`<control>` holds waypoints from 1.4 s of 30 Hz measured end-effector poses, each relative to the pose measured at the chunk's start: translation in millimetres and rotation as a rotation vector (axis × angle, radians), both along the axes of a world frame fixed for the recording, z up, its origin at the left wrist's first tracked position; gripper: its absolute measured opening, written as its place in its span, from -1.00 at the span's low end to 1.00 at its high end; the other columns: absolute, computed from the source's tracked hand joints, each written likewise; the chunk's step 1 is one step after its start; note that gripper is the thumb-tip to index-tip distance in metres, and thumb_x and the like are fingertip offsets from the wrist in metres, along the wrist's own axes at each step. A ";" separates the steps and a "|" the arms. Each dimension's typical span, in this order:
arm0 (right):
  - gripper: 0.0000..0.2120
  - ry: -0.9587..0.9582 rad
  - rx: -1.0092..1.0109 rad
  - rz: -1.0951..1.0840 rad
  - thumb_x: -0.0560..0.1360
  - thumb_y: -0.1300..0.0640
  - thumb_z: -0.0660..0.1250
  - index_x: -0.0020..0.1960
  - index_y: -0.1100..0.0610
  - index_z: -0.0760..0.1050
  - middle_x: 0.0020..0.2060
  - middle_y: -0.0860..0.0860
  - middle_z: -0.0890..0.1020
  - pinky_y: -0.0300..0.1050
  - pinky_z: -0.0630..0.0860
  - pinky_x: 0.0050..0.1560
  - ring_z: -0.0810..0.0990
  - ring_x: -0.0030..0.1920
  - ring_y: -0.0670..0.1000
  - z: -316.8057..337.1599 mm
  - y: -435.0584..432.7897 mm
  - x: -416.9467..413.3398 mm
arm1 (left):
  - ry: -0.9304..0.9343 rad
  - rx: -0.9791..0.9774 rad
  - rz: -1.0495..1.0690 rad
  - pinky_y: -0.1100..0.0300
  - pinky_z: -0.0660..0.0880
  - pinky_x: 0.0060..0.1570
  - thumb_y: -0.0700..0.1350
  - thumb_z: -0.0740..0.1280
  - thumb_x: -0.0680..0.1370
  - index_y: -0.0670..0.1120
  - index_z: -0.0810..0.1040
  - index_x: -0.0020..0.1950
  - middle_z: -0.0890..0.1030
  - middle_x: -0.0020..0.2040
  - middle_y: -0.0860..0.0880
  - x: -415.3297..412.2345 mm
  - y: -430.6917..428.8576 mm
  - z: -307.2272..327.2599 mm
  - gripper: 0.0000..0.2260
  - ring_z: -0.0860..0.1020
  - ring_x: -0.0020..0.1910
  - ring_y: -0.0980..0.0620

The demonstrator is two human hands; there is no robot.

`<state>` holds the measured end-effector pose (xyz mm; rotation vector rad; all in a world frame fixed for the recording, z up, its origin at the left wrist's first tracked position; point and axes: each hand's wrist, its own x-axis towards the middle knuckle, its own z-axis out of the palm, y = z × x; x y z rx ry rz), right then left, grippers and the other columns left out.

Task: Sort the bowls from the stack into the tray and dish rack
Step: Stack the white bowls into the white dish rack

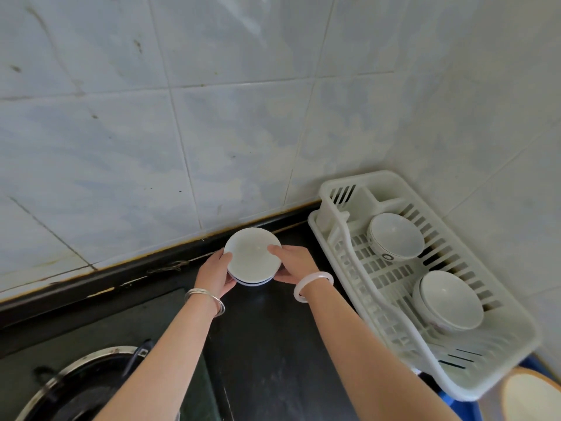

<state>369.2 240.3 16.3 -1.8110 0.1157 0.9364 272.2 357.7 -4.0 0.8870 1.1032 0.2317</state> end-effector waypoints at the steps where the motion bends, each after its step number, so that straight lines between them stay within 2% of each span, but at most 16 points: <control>1: -0.85 0.001 0.020 -0.031 0.47 0.05 0.37 -0.01 0.09 0.53 -0.06 0.08 0.60 -0.05 0.62 -0.04 0.60 0.02 0.11 7.9 -7.1 2.4 | -0.012 0.015 -0.026 0.05 0.49 -0.05 -0.14 0.24 0.56 0.03 0.45 0.14 0.45 0.03 -0.02 2.9 -4.5 7.5 -0.82 0.46 0.07 -0.09; 4: -0.90 -0.044 0.054 -0.100 0.50 0.02 0.33 -0.16 0.01 0.46 -0.15 0.05 0.59 -0.08 0.61 -0.13 0.60 -0.05 0.09 40.0 -33.1 11.3 | -0.069 0.058 -0.104 0.07 0.49 -0.10 -0.10 0.22 0.57 0.03 0.46 -0.01 0.47 -0.08 0.03 16.4 -22.9 34.6 -0.94 0.48 0.03 -0.06; 9: -0.79 -0.149 0.050 -0.215 0.53 0.00 0.28 -0.01 0.16 0.46 -0.24 0.04 0.55 -0.03 0.63 -0.15 0.61 -0.20 0.07 87.1 -91.4 29.1 | -0.146 0.116 -0.260 0.04 0.47 -0.05 -0.05 0.21 0.56 0.07 0.43 0.04 0.47 -0.10 0.08 48.1 -68.9 79.7 -0.92 0.50 0.07 -0.08; 12: -0.75 -0.204 0.010 -0.299 0.54 -0.05 0.25 0.00 0.14 0.47 -0.18 0.08 0.56 0.02 0.64 -0.17 0.63 -0.26 0.12 103.6 -129.9 40.2 | -0.162 0.113 -0.376 0.10 0.49 -0.13 -0.04 0.19 0.57 0.06 0.43 0.00 0.49 -0.07 0.04 70.4 -101.3 98.0 -0.95 0.50 0.09 -0.09; 15: -0.73 -0.202 -0.014 -0.351 0.55 -0.07 0.22 0.05 0.14 0.47 -0.08 0.11 0.59 0.11 0.63 -0.03 0.64 -0.22 0.13 108.6 -167.6 50.7 | -0.136 0.084 -0.485 0.13 0.47 -0.26 -0.02 0.18 0.57 -0.01 0.39 0.15 0.48 0.11 -0.09 95.5 -134.7 105.4 -0.82 0.47 0.08 -0.09; 19: -0.72 -0.140 0.037 -0.470 0.56 -0.02 0.24 0.09 0.19 0.48 -0.15 0.10 0.58 0.06 0.61 -0.14 0.61 -0.18 0.11 99.0 -207.1 58.8 | -0.055 0.061 -0.603 0.15 0.47 -0.30 0.03 0.20 0.56 -0.07 0.43 0.18 0.49 0.11 -0.13 125.9 -169.4 100.4 -0.73 0.48 -0.01 -0.08; 21: -0.67 -0.094 0.043 -0.516 0.55 0.00 0.25 0.19 0.21 0.47 -0.09 0.13 0.58 0.05 0.61 -0.13 0.61 -0.17 0.13 88.0 -219.9 60.0 | -0.025 0.115 -0.668 0.08 0.52 -0.17 0.04 0.19 0.56 -0.11 0.47 0.17 0.53 0.08 -0.15 139.5 -180.0 91.5 -0.71 0.51 -0.07 -0.09; 24: -0.62 -0.023 0.087 -0.592 0.54 0.01 0.28 0.25 0.23 0.44 0.07 0.20 0.55 0.07 0.62 -0.13 0.61 -0.12 0.17 66.3 -230.4 57.9 | 0.040 0.233 -0.792 -0.05 0.45 0.24 0.03 0.14 0.57 -0.16 0.47 0.23 0.55 0.19 -0.20 154.3 -188.1 76.6 -0.64 0.51 0.15 -0.18; 26: -0.64 0.017 0.137 -0.642 0.54 0.03 0.29 0.22 0.25 0.43 0.03 0.20 0.54 0.06 0.61 -0.16 0.58 -0.06 0.18 52.2 -231.9 54.7 | 0.069 0.262 -0.824 -0.08 0.42 0.29 0.05 0.13 0.57 -0.18 0.46 0.25 0.54 0.23 -0.22 162.0 -190.0 68.5 -0.61 0.50 0.21 -0.19; 29: -0.75 0.056 0.170 -0.708 0.55 0.07 0.27 0.08 0.25 0.41 -0.17 0.16 0.51 0.05 0.58 -0.16 0.56 -0.17 0.15 37.8 -232.3 51.4 | 0.089 0.268 -0.874 -0.08 0.44 0.27 0.07 0.15 0.56 -0.19 0.45 0.27 0.55 0.22 -0.22 172.2 -190.6 59.5 -0.57 0.52 0.19 -0.19; 32: -0.78 0.077 0.161 -0.752 0.55 0.08 0.27 0.05 0.23 0.37 -0.16 0.16 0.50 0.05 0.58 -0.11 0.55 -0.16 0.14 30.3 -233.3 49.6 | 0.090 0.278 -0.969 -0.03 0.48 0.17 -0.02 0.16 0.58 -0.21 0.45 0.26 0.55 0.20 -0.24 181.4 -193.3 53.7 -0.64 0.54 0.15 -0.19; 33: -0.77 0.088 0.164 -0.761 0.55 0.09 0.28 0.07 0.23 0.36 -0.11 0.18 0.51 0.05 0.58 -0.10 0.56 -0.11 0.16 28.8 -233.3 48.2 | 0.089 0.287 -0.996 0.01 0.51 0.04 -0.07 0.15 0.58 -0.23 0.45 0.23 0.58 0.12 -0.25 183.9 -193.7 51.8 -0.68 0.57 0.04 -0.17; 35: -0.74 0.119 0.162 -0.761 0.54 0.09 0.29 0.11 0.24 0.36 0.02 0.24 0.54 0.04 0.59 -0.13 0.58 0.02 0.22 26.1 -233.6 44.8 | 0.104 0.266 -1.032 0.14 0.49 -0.25 -0.13 0.15 0.57 -0.23 0.45 0.07 0.57 -0.17 -0.20 187.4 -194.4 50.7 -0.80 0.56 -0.27 -0.10; 36: -0.72 0.136 0.159 -0.757 0.54 0.09 0.29 0.13 0.24 0.36 0.08 0.26 0.54 0.02 0.59 -0.17 0.58 0.07 0.24 24.6 -233.9 43.3 | 0.119 0.256 -1.048 0.15 0.47 -0.28 -0.15 0.15 0.57 -0.20 0.43 0.04 0.53 -0.23 -0.16 189.7 -194.8 49.5 -0.84 0.52 -0.31 -0.09; 39: -0.73 0.156 0.150 -0.755 0.53 0.08 0.30 0.12 0.24 0.37 0.13 0.27 0.54 -0.04 0.60 -0.25 0.58 0.10 0.24 19.1 -235.0 41.1 | 0.162 0.270 -1.128 0.00 0.48 -0.15 -0.14 0.16 0.58 -0.18 0.45 -0.01 0.52 -0.20 -0.16 195.0 -195.0 42.4 -0.87 0.52 -0.18 -0.14; 42: -0.84 0.157 0.121 -0.748 0.52 0.12 0.32 -0.09 0.20 0.41 0.12 0.26 0.55 -0.03 0.61 -0.14 0.57 0.10 0.22 14.1 -233.0 39.4 | 0.219 0.353 -1.202 -0.05 0.52 -0.20 -0.18 0.18 0.57 -0.15 0.48 -0.14 0.54 -0.23 -0.14 198.5 -197.1 38.9 -0.87 0.55 -0.18 -0.17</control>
